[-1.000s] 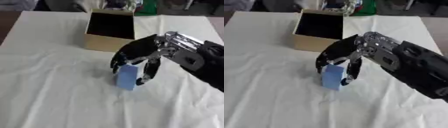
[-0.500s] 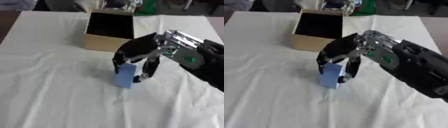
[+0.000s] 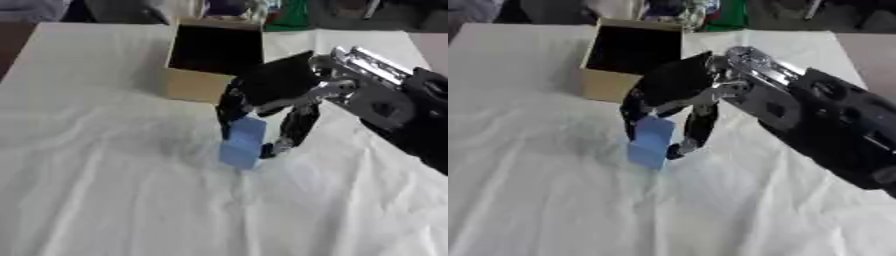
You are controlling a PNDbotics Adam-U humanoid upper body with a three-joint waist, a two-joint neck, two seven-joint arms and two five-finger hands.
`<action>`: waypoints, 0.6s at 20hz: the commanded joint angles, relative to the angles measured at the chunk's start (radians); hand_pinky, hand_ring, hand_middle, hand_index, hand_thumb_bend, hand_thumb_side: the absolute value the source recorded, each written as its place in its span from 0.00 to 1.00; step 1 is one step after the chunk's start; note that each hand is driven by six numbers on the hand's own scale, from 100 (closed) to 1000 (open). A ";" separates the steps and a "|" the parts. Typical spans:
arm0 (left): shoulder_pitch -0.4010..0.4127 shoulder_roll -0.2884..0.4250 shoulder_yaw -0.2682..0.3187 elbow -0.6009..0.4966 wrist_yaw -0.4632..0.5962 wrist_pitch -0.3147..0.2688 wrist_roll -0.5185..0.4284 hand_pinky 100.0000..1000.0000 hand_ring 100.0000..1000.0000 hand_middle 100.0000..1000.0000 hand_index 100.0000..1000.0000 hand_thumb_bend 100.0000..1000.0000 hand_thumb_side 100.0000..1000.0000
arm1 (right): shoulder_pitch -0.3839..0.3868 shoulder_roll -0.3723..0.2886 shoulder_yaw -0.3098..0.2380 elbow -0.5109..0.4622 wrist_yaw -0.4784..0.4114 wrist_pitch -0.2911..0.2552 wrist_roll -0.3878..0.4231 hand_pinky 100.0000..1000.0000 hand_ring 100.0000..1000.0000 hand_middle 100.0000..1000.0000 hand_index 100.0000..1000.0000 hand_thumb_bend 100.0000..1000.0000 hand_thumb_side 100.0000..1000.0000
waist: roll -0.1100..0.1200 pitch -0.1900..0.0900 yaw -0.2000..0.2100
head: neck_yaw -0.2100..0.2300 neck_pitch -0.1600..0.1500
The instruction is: Pick up objects on the table and place them in the box.
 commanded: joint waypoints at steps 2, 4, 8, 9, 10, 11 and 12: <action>-0.008 0.028 0.011 -0.017 -0.003 0.000 0.002 0.70 0.53 0.50 0.79 0.31 0.08 | -0.032 -0.052 -0.086 -0.044 0.052 -0.246 0.148 0.77 0.73 0.41 0.40 0.33 0.00 | -0.005 -0.022 -0.002 | 0.002 0.001; -0.007 0.028 0.011 -0.017 -0.003 0.000 0.002 0.70 0.53 0.50 0.79 0.31 0.08 | -0.041 -0.061 -0.132 -0.055 0.104 -0.246 0.090 0.77 0.73 0.42 0.40 0.33 0.00 | -0.004 -0.023 -0.003 | 0.000 0.001; -0.008 0.026 0.010 -0.017 -0.002 0.000 0.000 0.70 0.53 0.50 0.79 0.31 0.08 | -0.063 -0.037 -0.208 -0.013 0.216 -0.246 -0.028 0.77 0.74 0.42 0.40 0.33 0.00 | -0.002 -0.025 -0.001 | -0.008 -0.004; -0.009 0.025 0.009 -0.017 -0.002 0.000 0.000 0.70 0.53 0.50 0.79 0.31 0.08 | -0.070 -0.025 -0.224 0.014 0.242 -0.245 -0.053 0.77 0.74 0.42 0.40 0.33 0.00 | -0.001 -0.025 0.001 | -0.011 -0.004; -0.009 0.024 0.009 -0.017 -0.001 0.000 -0.001 0.70 0.53 0.50 0.79 0.31 0.08 | -0.077 -0.009 -0.243 0.048 0.269 -0.243 -0.078 0.77 0.74 0.42 0.40 0.33 0.00 | 0.000 -0.025 0.003 | -0.015 -0.006; -0.009 0.024 0.009 -0.017 -0.001 -0.001 -0.001 0.70 0.53 0.50 0.79 0.31 0.08 | -0.084 0.006 -0.258 0.081 0.295 -0.242 -0.103 0.77 0.74 0.42 0.40 0.33 0.00 | 0.000 -0.025 0.004 | -0.017 -0.007; -0.009 0.022 0.008 -0.017 0.000 -0.001 -0.002 0.70 0.53 0.50 0.79 0.31 0.08 | -0.093 0.025 -0.275 0.117 0.321 -0.235 -0.128 0.77 0.74 0.42 0.40 0.33 0.00 | 0.001 -0.024 0.007 | -0.021 -0.010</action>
